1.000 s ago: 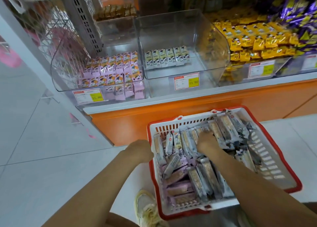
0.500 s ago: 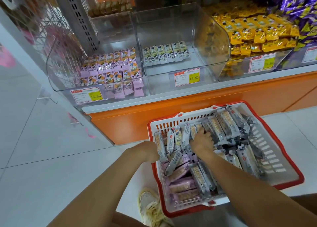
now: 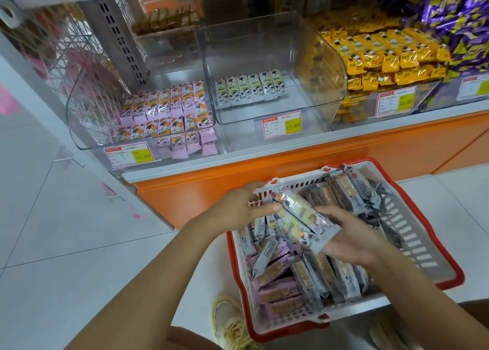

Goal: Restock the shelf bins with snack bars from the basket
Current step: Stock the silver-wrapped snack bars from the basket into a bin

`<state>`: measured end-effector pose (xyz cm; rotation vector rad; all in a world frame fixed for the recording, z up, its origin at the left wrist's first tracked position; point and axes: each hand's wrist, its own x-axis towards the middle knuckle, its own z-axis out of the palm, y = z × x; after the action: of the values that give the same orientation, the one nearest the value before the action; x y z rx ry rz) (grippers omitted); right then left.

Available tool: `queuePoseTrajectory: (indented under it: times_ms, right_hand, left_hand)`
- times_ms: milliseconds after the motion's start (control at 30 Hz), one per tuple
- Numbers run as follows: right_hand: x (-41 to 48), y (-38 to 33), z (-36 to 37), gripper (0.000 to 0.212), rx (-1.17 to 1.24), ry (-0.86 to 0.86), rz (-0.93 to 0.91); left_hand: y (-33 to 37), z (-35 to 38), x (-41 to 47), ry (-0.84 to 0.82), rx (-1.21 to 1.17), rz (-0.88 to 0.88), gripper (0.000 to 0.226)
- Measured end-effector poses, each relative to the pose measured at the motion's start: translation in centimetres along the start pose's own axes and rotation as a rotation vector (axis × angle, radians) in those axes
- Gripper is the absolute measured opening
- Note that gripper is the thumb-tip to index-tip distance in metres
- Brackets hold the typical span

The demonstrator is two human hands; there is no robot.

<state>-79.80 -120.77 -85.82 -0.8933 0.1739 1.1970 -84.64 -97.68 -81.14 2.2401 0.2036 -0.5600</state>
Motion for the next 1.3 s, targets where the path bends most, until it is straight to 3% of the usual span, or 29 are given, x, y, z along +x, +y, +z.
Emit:
queuePoseTrajectory:
  times_ms: [67, 200, 300, 400, 467, 567, 633, 733, 833, 1000, 1067, 1167, 1300]
  right_hand:
    - [-0.8, 0.5, 0.1, 0.065, 0.082, -0.129, 0.015]
    - [-1.3, 0.2, 0.6, 0.046, 0.163, -0.298, -0.013]
    - [-2.5, -1.6, 2.2, 0.047, 0.074, -0.161, -0.076]
    - [-3.8, -3.6, 4.6, 0.052, -0.621, 0.232, -0.409]
    - [-4.5, -5.0, 6.2, 0.066, -1.091, 0.269, -0.72]
    - [-4.1, -6.3, 8.2, 0.086, -1.653, 0.311, -0.888]
    - [-2.7, -7.0, 8.9, 0.078, -1.853, 0.406, -1.083]
    - [-1.4, -8.3, 10.2, 0.063, -1.889, 0.445, -1.197]
    - [-0.9, -10.6, 11.7, 0.06, -1.769, 0.468, -1.121]
    - [1.6, -16.1, 13.6, 0.05, -1.592, 0.648, -0.927]
    - [3.2, -18.0, 14.1, 0.044, -1.571, 0.716, -0.753]
    - [7.1, -19.5, 14.7, 0.038, -1.626, 0.711, -0.479]
    - [12.5, -18.5, 15.5, 0.064, -1.719, 0.601, -0.228]
  left_hand:
    - [1.1, 0.0, -0.2, -0.075, -0.196, 0.04, 0.075]
    - [3.6, 0.0, -1.2, -0.109, -0.386, 0.075, 0.036]
    - [4.5, -0.7, -1.3, -0.019, -0.419, 0.102, 0.026]
    - [5.1, -1.8, -1.2, 0.099, -0.444, 0.101, 0.039]
    - [5.5, -2.6, -1.2, 0.187, -0.509, 0.102, 0.038]
    - [6.2, -3.9, -0.9, 0.331, -0.6, 0.077, 0.032]
    - [6.6, -4.8, -0.8, 0.372, -0.647, 0.076, 0.03]
    - [7.1, -6.1, -0.9, 0.425, -0.695, 0.098, 0.04]
    - [7.5, -7.3, -0.9, 0.596, -0.676, 0.144, 0.05]
    - [6.6, -9.2, 0.3, 1.028, -0.471, 0.157, 0.015]
    - [5.9, -9.5, 1.1, 1.064, -0.394, 0.108, 0.031]
    - [4.6, -9.3, 2.7, 0.989, -0.327, 0.082, 0.048]
    - [4.0, -9.0, 3.0, 0.958, -0.253, 0.099, 0.055]
